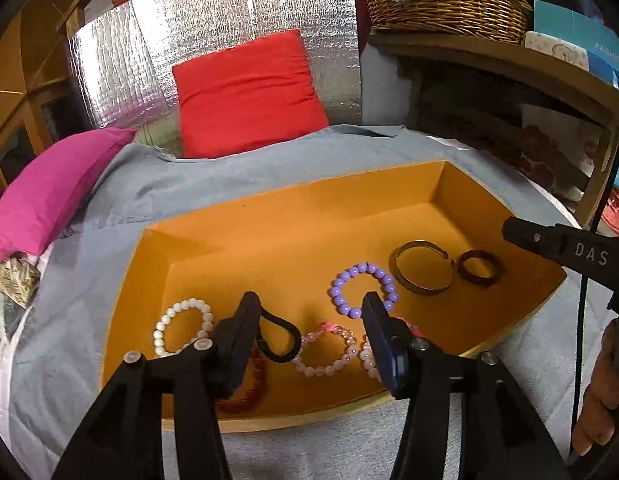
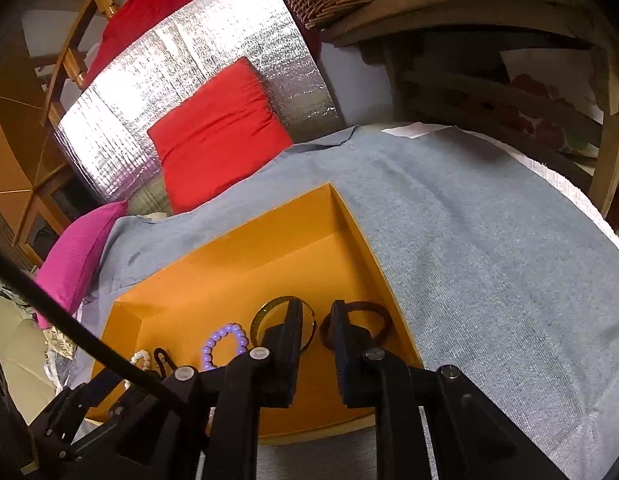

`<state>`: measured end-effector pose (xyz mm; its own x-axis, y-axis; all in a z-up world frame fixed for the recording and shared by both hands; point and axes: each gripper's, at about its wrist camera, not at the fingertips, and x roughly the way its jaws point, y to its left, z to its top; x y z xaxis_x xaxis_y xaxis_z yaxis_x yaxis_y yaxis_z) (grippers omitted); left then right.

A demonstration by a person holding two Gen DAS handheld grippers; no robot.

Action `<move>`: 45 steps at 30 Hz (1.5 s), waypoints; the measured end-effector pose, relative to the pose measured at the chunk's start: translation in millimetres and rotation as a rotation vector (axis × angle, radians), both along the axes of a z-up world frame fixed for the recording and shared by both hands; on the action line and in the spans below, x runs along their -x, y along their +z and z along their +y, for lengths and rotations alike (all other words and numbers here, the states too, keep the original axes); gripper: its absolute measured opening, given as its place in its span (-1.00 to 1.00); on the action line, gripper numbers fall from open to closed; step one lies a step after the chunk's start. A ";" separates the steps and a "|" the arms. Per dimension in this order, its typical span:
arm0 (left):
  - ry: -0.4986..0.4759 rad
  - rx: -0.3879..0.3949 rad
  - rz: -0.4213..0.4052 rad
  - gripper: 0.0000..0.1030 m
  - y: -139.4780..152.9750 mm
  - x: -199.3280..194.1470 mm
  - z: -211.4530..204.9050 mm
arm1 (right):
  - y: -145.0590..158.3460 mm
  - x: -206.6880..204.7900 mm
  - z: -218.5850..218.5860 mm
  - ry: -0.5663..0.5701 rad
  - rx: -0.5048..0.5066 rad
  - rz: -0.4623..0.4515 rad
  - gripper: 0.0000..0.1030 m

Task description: Organize jewelry

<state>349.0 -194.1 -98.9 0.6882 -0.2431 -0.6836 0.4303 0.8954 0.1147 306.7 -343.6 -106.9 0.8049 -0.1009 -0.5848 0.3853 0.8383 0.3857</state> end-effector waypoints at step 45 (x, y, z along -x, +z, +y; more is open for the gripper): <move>0.244 0.009 -0.057 0.63 58.6 61.0 123.5 | 54.3 64.3 119.5 0.223 0.285 0.122 0.22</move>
